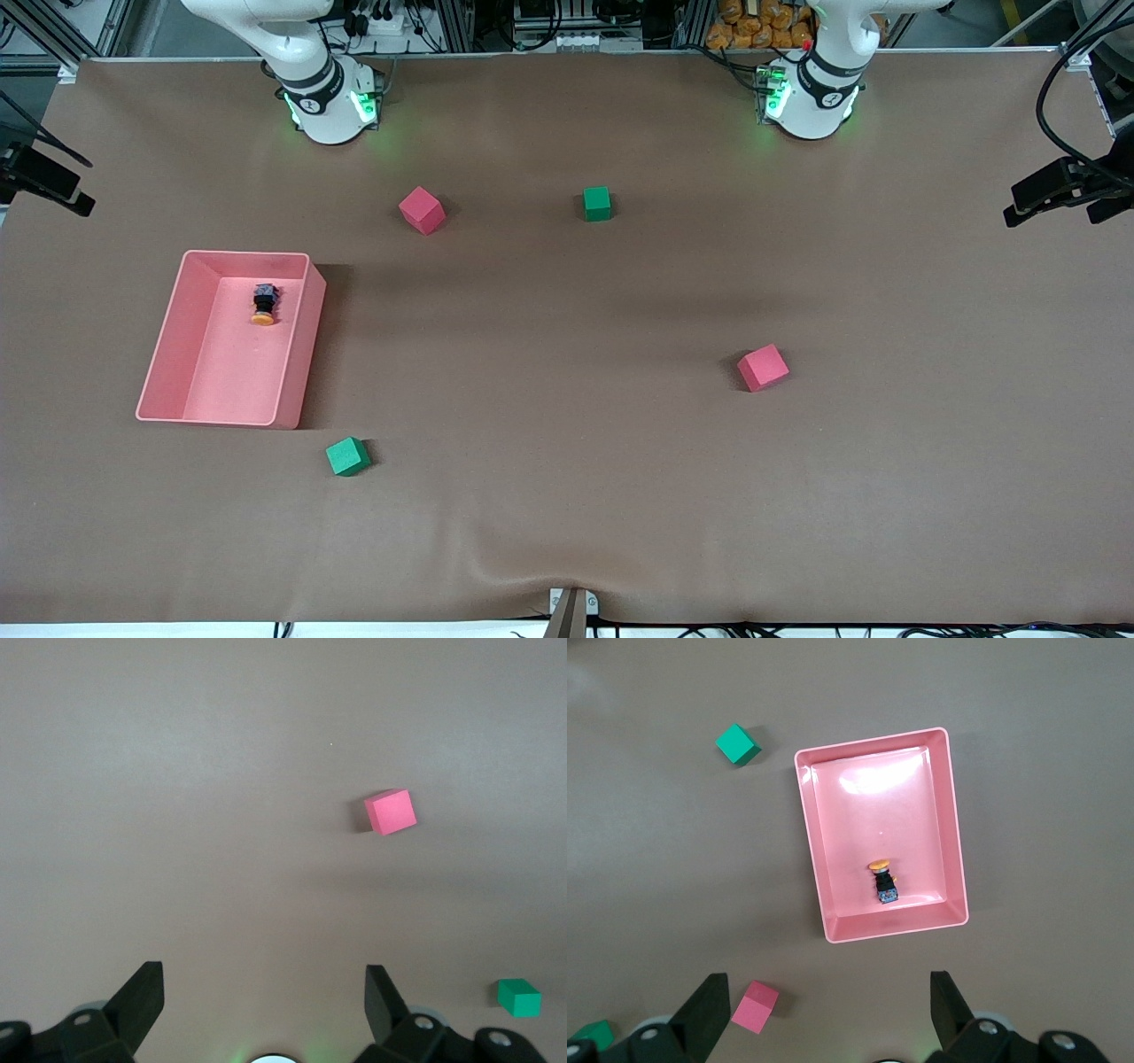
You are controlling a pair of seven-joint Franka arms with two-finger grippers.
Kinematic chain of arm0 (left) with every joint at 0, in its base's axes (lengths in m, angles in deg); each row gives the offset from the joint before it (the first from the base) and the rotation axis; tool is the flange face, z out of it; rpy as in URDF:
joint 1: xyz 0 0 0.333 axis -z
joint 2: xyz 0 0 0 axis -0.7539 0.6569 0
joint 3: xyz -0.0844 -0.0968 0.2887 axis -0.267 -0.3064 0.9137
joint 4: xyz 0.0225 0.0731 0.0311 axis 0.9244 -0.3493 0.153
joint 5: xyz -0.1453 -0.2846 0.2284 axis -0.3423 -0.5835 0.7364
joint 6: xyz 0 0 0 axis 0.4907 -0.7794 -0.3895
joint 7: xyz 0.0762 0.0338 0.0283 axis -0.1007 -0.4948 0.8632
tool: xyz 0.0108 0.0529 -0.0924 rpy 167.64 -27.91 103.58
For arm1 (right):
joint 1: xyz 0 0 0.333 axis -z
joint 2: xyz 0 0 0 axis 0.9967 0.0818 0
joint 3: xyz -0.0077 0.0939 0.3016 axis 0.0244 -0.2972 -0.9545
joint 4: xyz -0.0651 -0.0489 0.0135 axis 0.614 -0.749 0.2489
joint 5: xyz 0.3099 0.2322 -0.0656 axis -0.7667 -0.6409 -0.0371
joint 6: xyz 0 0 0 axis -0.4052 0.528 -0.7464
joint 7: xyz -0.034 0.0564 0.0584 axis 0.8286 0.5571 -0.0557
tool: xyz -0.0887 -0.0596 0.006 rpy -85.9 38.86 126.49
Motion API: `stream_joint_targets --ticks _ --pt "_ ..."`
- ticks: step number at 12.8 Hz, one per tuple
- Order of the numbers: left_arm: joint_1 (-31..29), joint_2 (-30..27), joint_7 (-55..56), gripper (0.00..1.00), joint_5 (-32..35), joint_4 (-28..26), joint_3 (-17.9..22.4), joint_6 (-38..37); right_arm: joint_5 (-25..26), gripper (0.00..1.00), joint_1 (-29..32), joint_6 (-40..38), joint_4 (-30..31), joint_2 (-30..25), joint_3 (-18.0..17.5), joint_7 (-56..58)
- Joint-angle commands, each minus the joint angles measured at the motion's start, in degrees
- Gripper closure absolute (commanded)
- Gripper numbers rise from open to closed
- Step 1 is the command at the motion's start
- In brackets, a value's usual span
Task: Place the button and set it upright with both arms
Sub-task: 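Reach the right gripper into the pink tray toward the yellow button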
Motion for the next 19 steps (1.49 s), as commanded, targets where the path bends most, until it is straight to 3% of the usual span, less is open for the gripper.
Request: stream_joint_targets --ticks 1,8,13,16,19 --pt "-0.11 0.45 -1.33 0.00 -0.03 0.80 0.00 -0.40 1.41 0.00 -0.06 -0.52 -0.65 0.08 -0.37 0.35" --pt "-0.11 0.71 -1.33 0.00 -0.12 0.71 0.09 -0.40 1.76 0.00 -0.41 -0.88 -0.30 0.26 -0.37 3.52" --pt "-0.11 0.80 -1.33 0.00 -0.12 0.62 0.09 -0.40 1.41 0.00 -0.06 -3.86 -0.48 4.03 -0.37 3.44" --pt "-0.28 1.15 -1.33 0.00 -0.12 0.53 0.09 -0.49 1.85 0.00 1.07 -7.64 1.18 8.15 -0.11 3.70" --pt "-0.28 1.15 -1.33 0.00 -0.12 0.62 0.00 -0.49 1.59 0.00 1.43 0.24 4.26 14.56 -0.19 3.70"
